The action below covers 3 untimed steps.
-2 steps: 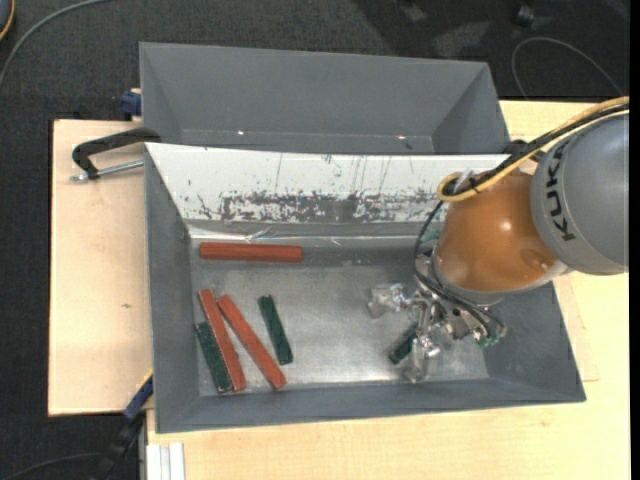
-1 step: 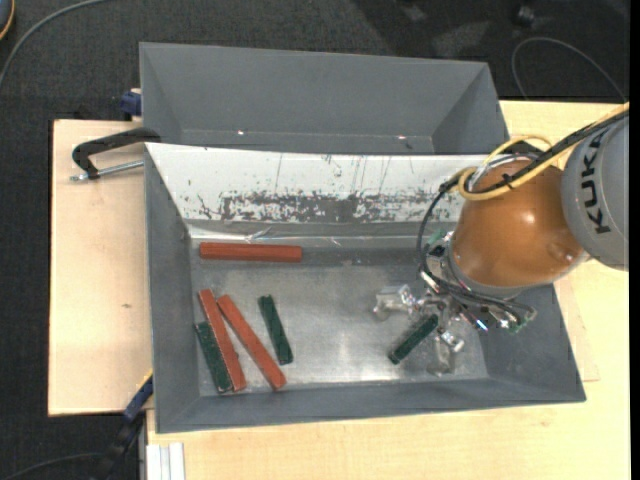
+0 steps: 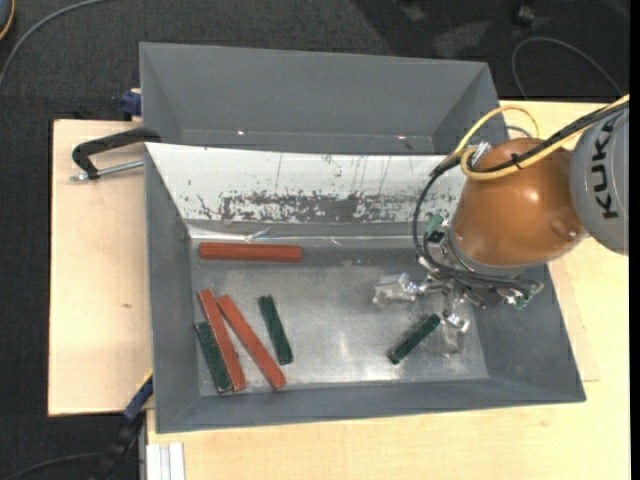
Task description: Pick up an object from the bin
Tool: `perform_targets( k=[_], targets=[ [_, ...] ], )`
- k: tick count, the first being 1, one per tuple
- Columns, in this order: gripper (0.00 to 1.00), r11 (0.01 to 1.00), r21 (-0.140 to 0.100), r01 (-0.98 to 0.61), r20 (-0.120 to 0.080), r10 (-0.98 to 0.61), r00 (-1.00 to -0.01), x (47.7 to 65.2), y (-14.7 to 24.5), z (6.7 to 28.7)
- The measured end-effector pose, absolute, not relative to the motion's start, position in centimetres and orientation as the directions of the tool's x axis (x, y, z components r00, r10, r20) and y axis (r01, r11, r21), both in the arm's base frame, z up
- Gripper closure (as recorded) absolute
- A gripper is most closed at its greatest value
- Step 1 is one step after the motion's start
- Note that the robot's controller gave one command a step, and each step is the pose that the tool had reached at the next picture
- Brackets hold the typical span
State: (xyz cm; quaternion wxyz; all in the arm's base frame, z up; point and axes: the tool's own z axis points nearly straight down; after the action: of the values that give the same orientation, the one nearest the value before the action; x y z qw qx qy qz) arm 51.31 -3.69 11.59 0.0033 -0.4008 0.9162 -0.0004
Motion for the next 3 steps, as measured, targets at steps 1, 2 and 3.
perform_targets(
  k=[1,2,3],
  targets=[
    [0.00,0.542,0.003,-0.840,0.000,-0.840,-0.542,50.83,-3.62,6.93],
    [0.00,0.544,0.000,-0.839,-0.002,-0.839,-0.544,50.90,-3.53,6.98],
    [1.00,0.545,0.000,-0.839,-0.002,-0.839,-0.545,50.90,-3.53,6.98]
  ],
)
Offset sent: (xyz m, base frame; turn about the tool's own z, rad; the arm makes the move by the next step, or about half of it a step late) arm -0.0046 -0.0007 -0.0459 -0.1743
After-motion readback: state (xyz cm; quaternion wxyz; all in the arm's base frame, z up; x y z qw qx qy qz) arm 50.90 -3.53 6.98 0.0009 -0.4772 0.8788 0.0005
